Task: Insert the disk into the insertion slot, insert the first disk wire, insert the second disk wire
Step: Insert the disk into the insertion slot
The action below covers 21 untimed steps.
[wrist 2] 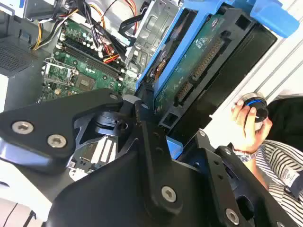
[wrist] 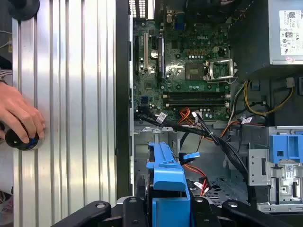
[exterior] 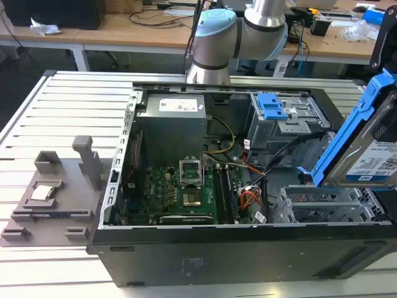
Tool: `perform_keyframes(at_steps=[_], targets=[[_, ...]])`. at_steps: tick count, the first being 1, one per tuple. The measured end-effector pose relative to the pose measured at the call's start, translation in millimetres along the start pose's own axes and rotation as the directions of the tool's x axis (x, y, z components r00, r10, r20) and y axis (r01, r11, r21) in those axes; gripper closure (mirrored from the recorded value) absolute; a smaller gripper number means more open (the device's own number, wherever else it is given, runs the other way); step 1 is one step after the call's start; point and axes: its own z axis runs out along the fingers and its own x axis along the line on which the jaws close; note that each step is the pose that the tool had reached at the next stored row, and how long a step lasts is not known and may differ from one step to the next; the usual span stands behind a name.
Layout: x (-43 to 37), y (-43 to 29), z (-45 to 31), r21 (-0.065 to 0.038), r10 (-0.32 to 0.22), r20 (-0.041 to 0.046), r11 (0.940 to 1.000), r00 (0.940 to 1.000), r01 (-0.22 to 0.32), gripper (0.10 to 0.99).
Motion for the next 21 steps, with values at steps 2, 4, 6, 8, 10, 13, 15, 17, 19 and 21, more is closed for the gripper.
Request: perform_keyframes(at_steps=[2,4,6,8,10,13,15,17,19,21], targets=[[-0.4,4.8,0.6,0.000,0.000,-0.0001,1.0000,1.0000,0.000,0.722],[-1.9,5.5,1.1,0.000,0.000,0.0001,1.0000,1.0000,0.000,0.722],[-3.6,6.4,2.9,0.000,0.000,-0.0001,1.0000,1.0000,0.000,0.722],[-3.7,6.6,5.3,0.000,0.000,0.0001,1.0000,1.0000,0.000,0.722],[-3.8,6.7,6.9,0.000,0.000,0.0000,1.0000,1.0000,0.000,0.722],[-3.9,6.7,9.0,0.000,0.000,-0.0001,1.0000,1.0000,0.000,0.722],[-3.9,6.6,11.1,0.000,0.000,-0.0002,1.0000,1.0000,0.000,0.722],[-3.9,6.5,12.3,0.000,0.000,-0.0001,1.0000,1.0000,0.000,0.722],[-3.9,6.5,13.2,0.000,0.000,-0.0001,1.0000,1.0000,0.000,0.722],[-3.9,6.5,14.2,0.000,0.000,-0.0001,1.0000,1.0000,0.000,0.722]])
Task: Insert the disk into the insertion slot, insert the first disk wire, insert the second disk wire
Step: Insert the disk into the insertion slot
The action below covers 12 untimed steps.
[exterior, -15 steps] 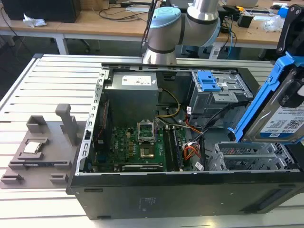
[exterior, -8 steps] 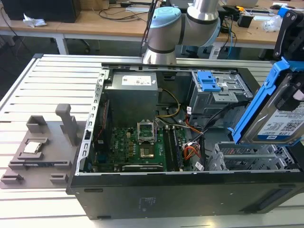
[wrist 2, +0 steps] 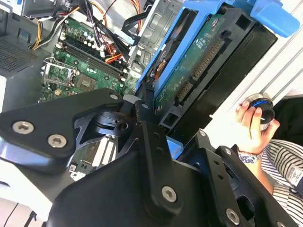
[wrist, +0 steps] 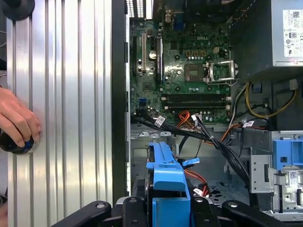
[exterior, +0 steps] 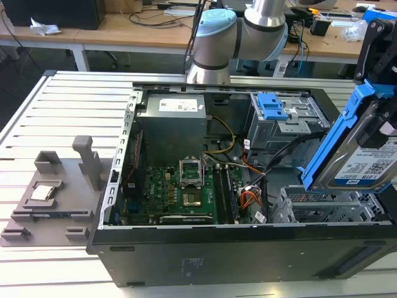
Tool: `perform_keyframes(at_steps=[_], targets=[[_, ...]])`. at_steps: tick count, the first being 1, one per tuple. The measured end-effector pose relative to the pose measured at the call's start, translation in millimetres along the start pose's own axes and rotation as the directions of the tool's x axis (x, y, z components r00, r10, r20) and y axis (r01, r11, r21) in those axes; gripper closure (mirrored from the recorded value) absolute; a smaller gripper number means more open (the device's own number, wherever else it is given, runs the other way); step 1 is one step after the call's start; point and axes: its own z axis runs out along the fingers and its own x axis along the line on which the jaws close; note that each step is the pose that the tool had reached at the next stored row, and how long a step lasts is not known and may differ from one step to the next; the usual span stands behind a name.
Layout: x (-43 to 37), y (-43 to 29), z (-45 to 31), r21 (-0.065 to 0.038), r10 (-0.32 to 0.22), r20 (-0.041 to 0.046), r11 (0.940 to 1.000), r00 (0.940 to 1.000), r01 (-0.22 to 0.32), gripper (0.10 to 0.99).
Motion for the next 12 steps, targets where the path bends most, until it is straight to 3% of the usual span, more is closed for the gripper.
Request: perform_keyframes(at_steps=[12], targets=[[0.0,-0.2,10.2,0.000,0.000,0.0001,1.0000,1.0000,0.000,0.722]])
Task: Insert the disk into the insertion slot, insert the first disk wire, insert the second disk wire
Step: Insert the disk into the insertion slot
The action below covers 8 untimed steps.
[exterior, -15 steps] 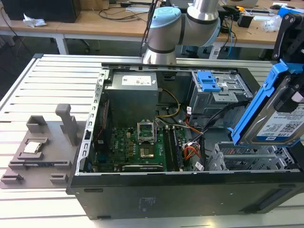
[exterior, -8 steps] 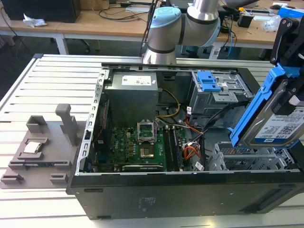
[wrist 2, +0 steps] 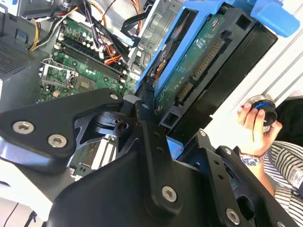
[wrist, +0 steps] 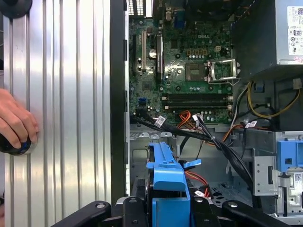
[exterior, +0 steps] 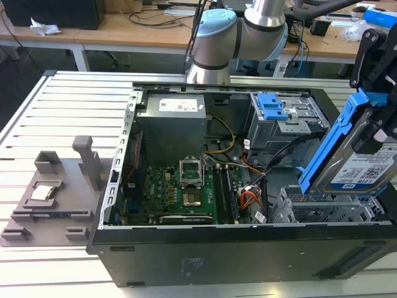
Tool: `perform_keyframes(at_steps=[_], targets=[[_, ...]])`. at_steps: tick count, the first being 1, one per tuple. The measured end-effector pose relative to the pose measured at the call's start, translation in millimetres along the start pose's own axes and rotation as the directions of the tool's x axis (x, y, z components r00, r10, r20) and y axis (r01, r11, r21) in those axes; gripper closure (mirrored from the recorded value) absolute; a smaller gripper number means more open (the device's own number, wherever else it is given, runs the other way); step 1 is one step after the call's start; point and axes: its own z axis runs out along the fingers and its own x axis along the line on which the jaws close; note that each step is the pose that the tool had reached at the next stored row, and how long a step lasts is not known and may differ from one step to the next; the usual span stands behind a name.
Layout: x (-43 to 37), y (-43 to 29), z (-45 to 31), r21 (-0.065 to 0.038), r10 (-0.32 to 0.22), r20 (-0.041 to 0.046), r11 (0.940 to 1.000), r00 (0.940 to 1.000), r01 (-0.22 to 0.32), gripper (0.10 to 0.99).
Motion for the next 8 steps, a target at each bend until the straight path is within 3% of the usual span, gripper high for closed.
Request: perform_keyframes(at_steps=[8], targets=[[0.0,-0.3,6.7,0.000,0.000,0.0000,1.0000,1.0000,0.000,0.722]])
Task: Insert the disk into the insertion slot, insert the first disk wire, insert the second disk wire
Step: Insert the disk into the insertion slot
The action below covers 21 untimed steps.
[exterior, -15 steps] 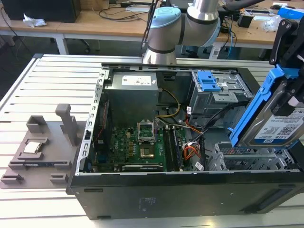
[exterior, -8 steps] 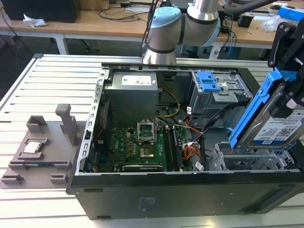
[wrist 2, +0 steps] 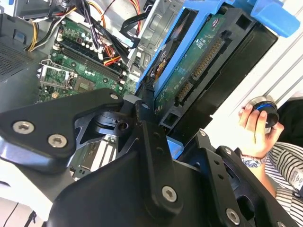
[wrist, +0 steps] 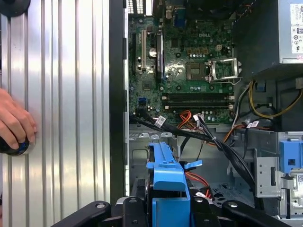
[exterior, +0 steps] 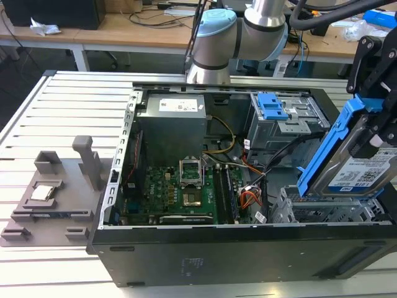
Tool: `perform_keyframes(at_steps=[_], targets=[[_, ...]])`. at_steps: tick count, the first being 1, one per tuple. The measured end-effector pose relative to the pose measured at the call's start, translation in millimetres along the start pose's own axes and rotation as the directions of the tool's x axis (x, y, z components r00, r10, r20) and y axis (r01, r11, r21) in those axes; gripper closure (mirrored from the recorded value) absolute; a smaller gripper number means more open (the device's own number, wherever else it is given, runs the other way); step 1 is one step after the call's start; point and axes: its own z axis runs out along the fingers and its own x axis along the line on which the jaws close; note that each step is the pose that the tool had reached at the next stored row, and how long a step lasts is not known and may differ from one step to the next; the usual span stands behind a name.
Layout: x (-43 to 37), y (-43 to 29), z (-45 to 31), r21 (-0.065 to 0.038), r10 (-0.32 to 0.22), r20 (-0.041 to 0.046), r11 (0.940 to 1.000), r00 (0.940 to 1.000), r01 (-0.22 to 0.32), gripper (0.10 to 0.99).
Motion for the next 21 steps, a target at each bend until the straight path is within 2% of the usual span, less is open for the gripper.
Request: perform_keyframes(at_steps=[18,21], targets=[[-0.1,-0.6,16.1,0.000,0.000,0.0000,1.0000,1.0000,0.000,0.722],[-1.6,-0.5,16.8,0.000,-0.001,0.0000,1.0000,1.0000,0.001,0.722]])
